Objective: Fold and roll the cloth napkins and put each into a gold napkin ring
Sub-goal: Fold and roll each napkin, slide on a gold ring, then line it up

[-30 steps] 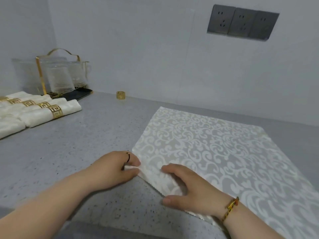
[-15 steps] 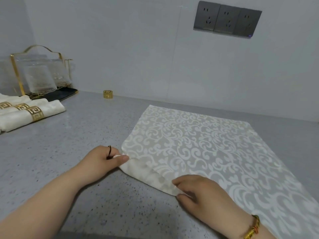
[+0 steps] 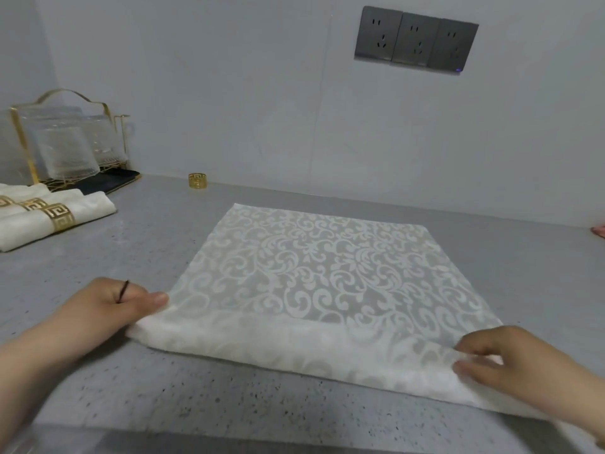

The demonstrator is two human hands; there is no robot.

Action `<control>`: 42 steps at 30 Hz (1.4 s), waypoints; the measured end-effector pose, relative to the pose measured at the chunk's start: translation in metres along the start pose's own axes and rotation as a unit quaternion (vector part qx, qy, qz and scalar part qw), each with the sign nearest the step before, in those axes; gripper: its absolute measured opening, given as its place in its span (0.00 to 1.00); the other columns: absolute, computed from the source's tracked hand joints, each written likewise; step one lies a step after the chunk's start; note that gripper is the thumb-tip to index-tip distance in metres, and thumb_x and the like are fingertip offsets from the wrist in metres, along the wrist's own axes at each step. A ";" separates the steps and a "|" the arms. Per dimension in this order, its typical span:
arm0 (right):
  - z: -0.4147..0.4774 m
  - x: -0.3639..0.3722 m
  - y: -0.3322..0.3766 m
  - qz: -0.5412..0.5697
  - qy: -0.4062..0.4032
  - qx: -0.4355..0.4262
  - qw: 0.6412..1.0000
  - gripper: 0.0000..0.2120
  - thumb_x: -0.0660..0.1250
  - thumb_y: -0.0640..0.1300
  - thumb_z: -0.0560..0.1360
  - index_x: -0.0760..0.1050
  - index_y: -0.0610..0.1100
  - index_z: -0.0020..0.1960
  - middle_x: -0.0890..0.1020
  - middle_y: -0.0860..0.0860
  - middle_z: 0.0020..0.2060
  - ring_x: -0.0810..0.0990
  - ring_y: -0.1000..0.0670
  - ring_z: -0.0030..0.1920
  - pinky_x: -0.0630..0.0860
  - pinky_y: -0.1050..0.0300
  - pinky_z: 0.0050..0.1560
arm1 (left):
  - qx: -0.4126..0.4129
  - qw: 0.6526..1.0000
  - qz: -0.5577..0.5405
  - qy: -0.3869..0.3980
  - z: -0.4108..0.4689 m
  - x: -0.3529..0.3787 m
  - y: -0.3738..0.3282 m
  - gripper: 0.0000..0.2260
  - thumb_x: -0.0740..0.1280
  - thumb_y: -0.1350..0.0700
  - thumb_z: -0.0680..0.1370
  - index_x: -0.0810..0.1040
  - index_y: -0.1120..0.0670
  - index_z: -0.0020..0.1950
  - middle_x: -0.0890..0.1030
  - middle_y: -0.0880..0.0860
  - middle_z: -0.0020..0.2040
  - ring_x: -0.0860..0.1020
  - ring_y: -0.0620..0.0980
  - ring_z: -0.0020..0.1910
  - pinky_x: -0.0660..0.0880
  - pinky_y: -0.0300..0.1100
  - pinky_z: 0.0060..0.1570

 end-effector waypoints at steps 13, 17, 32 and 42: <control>0.048 -0.018 -0.037 0.128 -0.061 0.117 0.983 0.15 0.65 0.34 0.73 0.80 0.46 0.31 0.82 0.56 0.27 0.78 0.55 0.34 0.70 0.73 0.31 | -0.037 0.979 0.151 0.130 0.032 -0.007 -0.018 0.16 0.81 0.44 0.50 0.84 0.52 0.29 0.83 0.50 0.31 0.81 0.49 0.32 0.72 0.39 0.39; 0.091 -0.018 -0.029 0.061 -0.081 0.133 0.986 0.13 0.61 0.35 0.74 0.76 0.48 0.35 0.81 0.50 0.42 0.76 0.54 0.40 0.69 0.64 0.40 | -0.004 0.972 0.230 0.050 0.074 0.001 -0.012 0.16 0.72 0.57 0.71 0.72 0.58 0.26 0.72 0.50 0.24 0.71 0.50 0.29 0.63 0.40 0.32; 0.174 -0.007 -0.025 -0.168 -0.161 0.147 0.961 0.09 0.56 0.43 0.79 0.74 0.49 0.51 0.80 0.51 0.51 0.78 0.49 0.52 0.68 0.57 0.56 | 0.009 0.943 0.314 -0.110 0.116 -0.003 0.004 0.08 0.67 0.49 0.74 0.78 0.50 0.50 0.79 0.51 0.49 0.74 0.51 0.48 0.68 0.44 0.47; 0.176 -0.005 -0.021 -0.180 -0.216 0.134 0.950 0.12 0.57 0.43 0.77 0.77 0.47 0.55 0.81 0.48 0.52 0.77 0.46 0.53 0.63 0.51 0.63 | 0.249 0.852 0.432 0.161 0.043 0.104 -0.044 0.27 0.38 0.37 0.78 0.74 0.38 0.59 0.77 0.36 0.57 0.76 0.35 0.55 0.71 0.32 0.54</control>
Point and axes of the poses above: each hand's wrist, its own z-axis towards the middle knuckle, its own x-axis out of the palm, y = z × x, the point moved 5 cm from there along z, towards the middle knuckle
